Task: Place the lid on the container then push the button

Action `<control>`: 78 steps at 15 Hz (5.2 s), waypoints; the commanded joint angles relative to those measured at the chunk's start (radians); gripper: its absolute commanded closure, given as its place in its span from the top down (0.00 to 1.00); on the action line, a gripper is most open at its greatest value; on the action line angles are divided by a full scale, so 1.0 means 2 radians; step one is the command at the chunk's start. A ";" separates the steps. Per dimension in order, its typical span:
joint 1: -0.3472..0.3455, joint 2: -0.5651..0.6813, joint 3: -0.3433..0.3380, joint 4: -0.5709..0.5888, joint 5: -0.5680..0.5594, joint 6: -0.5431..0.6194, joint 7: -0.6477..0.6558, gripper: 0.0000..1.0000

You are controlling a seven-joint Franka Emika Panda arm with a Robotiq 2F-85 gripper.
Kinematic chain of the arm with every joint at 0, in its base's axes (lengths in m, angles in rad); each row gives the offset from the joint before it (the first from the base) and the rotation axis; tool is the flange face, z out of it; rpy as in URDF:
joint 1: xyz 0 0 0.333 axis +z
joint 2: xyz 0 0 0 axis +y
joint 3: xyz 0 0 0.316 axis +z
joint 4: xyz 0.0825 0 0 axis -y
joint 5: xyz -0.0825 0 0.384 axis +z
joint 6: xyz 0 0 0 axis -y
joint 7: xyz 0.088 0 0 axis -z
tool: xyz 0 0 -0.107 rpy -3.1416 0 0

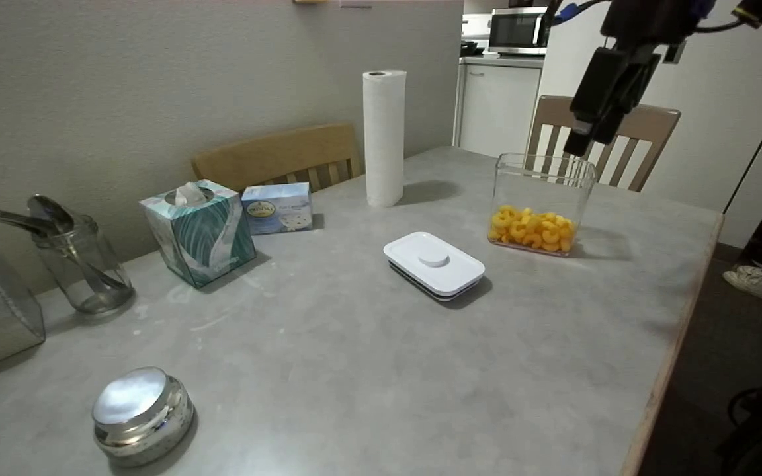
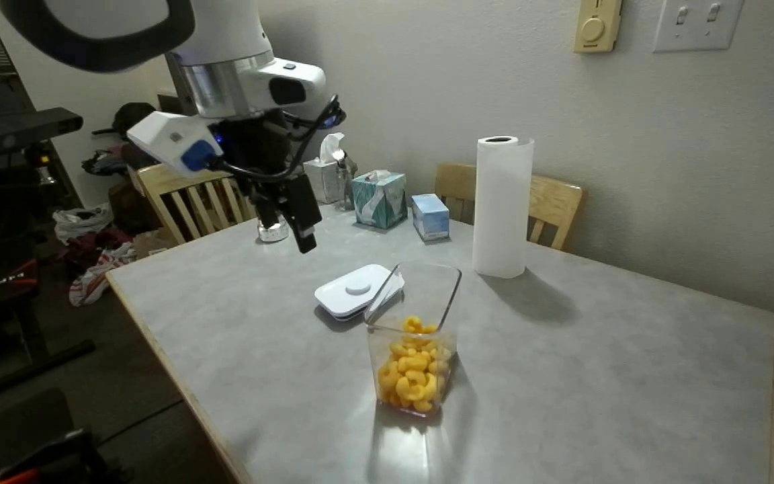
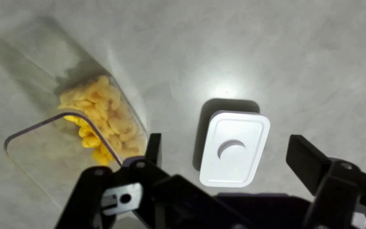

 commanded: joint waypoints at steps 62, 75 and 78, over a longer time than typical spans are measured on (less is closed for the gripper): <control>-0.046 0.429 0.105 0.398 0.047 -0.038 -0.041 1.00; -0.026 0.451 0.085 0.422 0.040 -0.119 0.001 1.00; -0.018 0.461 0.077 0.428 0.031 -0.123 0.014 1.00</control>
